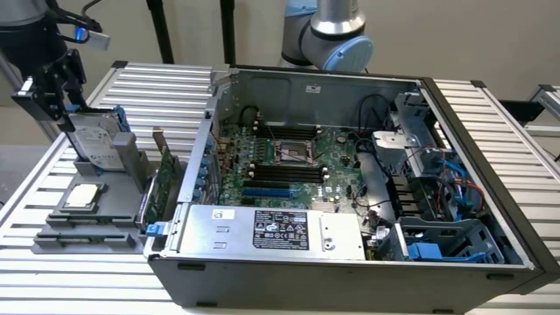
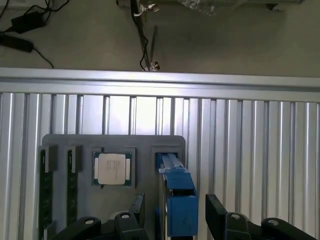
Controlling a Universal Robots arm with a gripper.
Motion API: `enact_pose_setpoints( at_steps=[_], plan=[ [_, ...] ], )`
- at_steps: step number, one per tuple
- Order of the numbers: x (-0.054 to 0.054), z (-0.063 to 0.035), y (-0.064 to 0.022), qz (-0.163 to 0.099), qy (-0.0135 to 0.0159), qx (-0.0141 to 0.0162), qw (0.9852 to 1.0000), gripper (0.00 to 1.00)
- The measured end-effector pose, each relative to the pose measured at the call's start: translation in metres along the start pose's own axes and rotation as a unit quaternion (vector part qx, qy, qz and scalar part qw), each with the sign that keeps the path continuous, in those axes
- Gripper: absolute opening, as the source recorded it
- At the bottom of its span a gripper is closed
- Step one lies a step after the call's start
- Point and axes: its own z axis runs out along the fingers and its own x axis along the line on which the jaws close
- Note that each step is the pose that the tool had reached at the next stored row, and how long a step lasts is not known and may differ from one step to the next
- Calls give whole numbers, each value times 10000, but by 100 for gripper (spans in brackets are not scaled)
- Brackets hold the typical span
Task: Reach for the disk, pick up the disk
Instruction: 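Pick up the disk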
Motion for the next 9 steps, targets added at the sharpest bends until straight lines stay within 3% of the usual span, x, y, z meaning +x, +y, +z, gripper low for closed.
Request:
enact_pose_setpoints(
  at_steps=[9],
  plan=[
    [-21, 116, -1, -56, 2, 7, 10000, 60]
  ],
)
